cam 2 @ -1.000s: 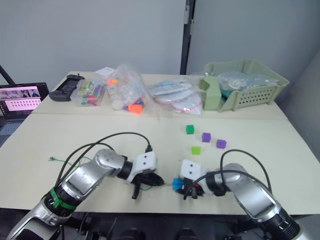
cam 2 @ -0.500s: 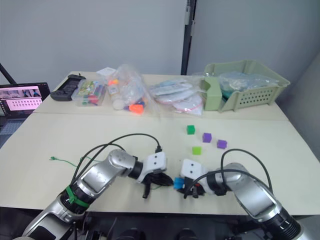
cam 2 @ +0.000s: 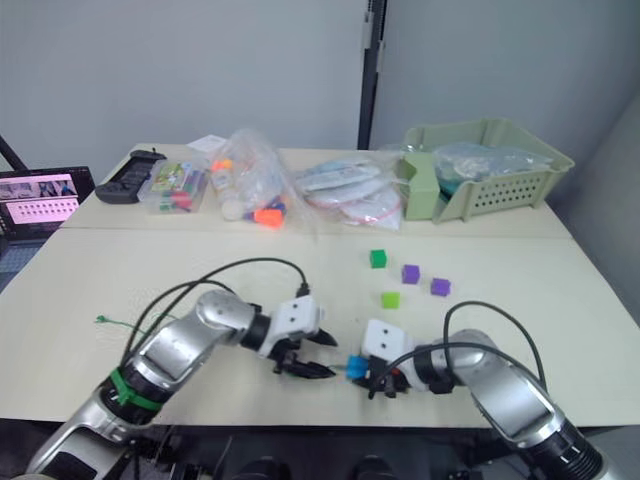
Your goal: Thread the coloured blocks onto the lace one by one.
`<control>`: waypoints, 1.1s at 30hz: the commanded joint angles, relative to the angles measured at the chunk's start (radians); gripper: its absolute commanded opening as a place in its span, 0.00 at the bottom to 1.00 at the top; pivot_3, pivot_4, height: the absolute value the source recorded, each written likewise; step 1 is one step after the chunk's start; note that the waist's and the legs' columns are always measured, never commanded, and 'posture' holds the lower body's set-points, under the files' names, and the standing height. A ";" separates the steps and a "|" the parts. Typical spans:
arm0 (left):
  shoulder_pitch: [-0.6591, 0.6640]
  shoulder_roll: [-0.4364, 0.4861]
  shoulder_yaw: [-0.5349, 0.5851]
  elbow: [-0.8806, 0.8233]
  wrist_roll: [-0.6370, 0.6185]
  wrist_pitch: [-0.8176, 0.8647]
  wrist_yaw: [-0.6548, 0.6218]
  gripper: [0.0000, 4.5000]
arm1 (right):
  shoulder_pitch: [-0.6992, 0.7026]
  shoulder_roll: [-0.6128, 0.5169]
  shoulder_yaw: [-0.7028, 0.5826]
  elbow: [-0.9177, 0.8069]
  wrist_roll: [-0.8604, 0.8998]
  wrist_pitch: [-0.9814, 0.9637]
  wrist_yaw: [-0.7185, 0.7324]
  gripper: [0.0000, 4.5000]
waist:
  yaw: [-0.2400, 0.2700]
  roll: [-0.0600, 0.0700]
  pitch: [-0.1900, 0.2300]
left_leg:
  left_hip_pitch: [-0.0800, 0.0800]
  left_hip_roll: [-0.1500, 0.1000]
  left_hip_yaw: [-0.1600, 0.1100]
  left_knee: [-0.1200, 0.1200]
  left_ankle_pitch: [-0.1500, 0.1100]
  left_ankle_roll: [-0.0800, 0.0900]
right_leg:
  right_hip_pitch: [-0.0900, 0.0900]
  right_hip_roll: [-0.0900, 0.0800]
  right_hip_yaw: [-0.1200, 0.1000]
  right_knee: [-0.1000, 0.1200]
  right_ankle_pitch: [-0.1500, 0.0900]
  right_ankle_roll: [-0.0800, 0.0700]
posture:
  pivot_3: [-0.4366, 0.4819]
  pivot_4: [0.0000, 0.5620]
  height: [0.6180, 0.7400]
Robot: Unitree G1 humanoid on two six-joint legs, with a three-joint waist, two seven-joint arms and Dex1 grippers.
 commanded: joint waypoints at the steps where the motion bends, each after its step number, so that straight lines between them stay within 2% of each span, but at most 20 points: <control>1: 0.051 0.023 0.004 -0.017 -0.007 -0.019 -0.003 0.59 | 0.012 -0.011 -0.011 0.022 -0.003 -0.023 0.008 0.30 | 0.000 0.000 0.000 | 0.000 0.000 0.000 0.000 0.000 0.000 | 0.000 0.000 0.000 0.000 0.000 0.000 | 0.48 0.27 1.00; 11: 0.096 -0.065 -0.025 0.018 0.015 -0.041 0.064 0.59 | 0.006 -0.018 -0.015 0.016 0.001 -0.016 0.016 0.30 | 0.005 0.000 0.000 | -0.001 0.000 0.000 0.002 0.000 0.000 | 0.000 0.000 0.000 0.000 0.000 0.000 | 0.48 0.27 1.00; 14: 0.105 -0.076 -0.035 0.032 0.037 -0.074 0.080 0.42 | 0.008 -0.021 -0.016 0.004 0.004 -0.010 0.017 0.30 | 0.005 0.000 0.000 | -0.001 0.000 0.000 0.002 0.000 0.000 | 0.000 0.000 0.000 0.000 0.000 0.000 | 0.48 0.27 1.00; 19: 0.108 -0.074 -0.032 0.044 0.039 -0.100 0.083 0.04 | 0.010 -0.026 -0.018 -0.005 0.005 -0.004 0.018 0.30 | 0.005 0.000 0.000 | -0.001 0.000 0.000 0.002 0.000 0.000 | 0.000 -0.001 0.000 0.000 0.000 0.000 | 0.48 0.27 1.00; 20: 0.107 -0.075 -0.031 0.047 0.043 -0.107 0.088 0.00 | 0.010 -0.027 -0.019 -0.006 0.006 -0.004 0.019 0.30 | 0.005 0.000 0.000 | -0.001 0.000 0.000 0.002 0.000 0.000 | 0.000 -0.001 0.000 0.000 0.000 0.000 | 0.48 0.27 1.00; 33: 0.079 -0.136 -0.049 0.059 0.078 -0.145 0.112 0.00 | 0.014 -0.019 -0.009 -0.025 0.007 0.006 0.011 0.30 | 0.005 0.000 0.000 | -0.001 -0.001 0.000 0.002 0.000 0.000 | 0.000 -0.001 0.000 0.000 0.000 0.000 | 0.48 0.27 1.00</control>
